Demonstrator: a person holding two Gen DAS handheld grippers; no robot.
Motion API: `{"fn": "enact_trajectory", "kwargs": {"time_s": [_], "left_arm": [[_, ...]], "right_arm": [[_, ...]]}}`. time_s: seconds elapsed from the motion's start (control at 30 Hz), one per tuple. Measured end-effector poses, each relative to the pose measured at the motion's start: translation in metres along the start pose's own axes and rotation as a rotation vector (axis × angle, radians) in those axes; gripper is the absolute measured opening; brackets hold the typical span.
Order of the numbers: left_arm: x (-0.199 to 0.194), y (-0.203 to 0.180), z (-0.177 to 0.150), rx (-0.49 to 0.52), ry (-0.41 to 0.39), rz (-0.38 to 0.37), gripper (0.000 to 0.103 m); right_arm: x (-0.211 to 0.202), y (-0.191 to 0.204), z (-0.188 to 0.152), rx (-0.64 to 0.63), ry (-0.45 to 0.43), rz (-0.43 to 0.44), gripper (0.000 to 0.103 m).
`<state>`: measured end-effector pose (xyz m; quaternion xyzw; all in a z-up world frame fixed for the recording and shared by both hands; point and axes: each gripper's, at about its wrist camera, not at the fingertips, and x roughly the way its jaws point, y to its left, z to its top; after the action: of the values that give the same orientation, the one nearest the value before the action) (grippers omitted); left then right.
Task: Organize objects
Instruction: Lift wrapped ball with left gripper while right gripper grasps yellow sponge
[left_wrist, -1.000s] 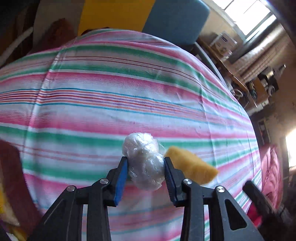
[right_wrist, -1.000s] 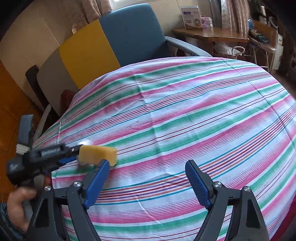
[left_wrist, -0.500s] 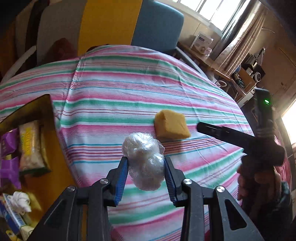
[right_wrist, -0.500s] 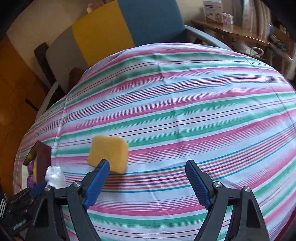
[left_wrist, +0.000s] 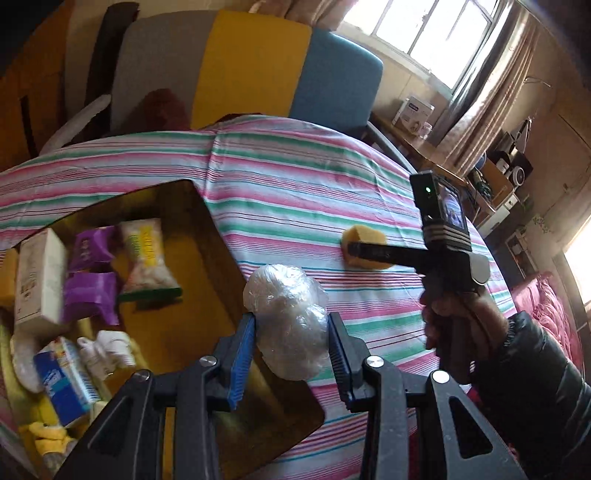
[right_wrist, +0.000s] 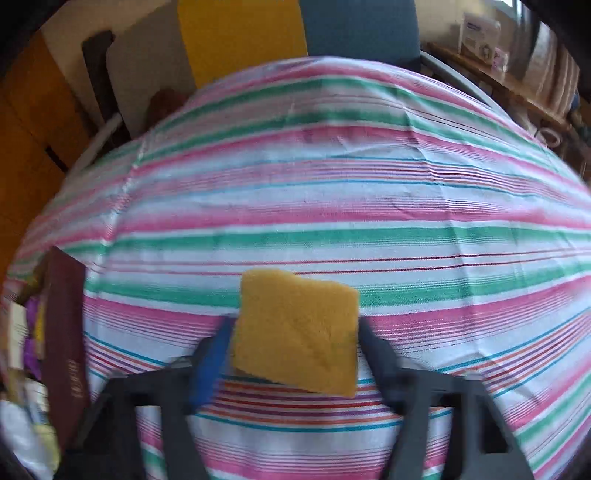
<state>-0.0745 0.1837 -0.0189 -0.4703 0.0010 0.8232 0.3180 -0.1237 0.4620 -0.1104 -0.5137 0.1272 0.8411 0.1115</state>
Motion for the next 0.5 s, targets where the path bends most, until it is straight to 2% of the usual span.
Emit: {"fn": "enact_trajectory", "kwargs": {"time_s": [0.13, 0.2, 0.27, 0.37, 0.5], "left_arm": [[-0.022, 0.022, -0.003, -0.029, -0.054, 0.055, 0.038], [-0.034, 0.033, -0.005, -0.042, -0.086, 0.101, 0.038], [-0.045, 0.042, -0.009, -0.045, -0.119, 0.157, 0.038], [-0.058, 0.051, -0.016, -0.031, -0.156, 0.230, 0.038], [-0.074, 0.060, -0.030, -0.023, -0.190, 0.294, 0.038]], "right_arm": [[-0.014, 0.012, -0.016, -0.168, 0.028, -0.005, 0.056], [-0.021, 0.012, -0.031, -0.219, 0.052, 0.022, 0.057], [-0.022, 0.008, -0.045, -0.240, 0.072, 0.049, 0.058], [-0.021, 0.001, -0.056, -0.226, 0.052, 0.071, 0.059], [-0.014, 0.009, -0.058, -0.275, 0.026, 0.039, 0.059]]}}
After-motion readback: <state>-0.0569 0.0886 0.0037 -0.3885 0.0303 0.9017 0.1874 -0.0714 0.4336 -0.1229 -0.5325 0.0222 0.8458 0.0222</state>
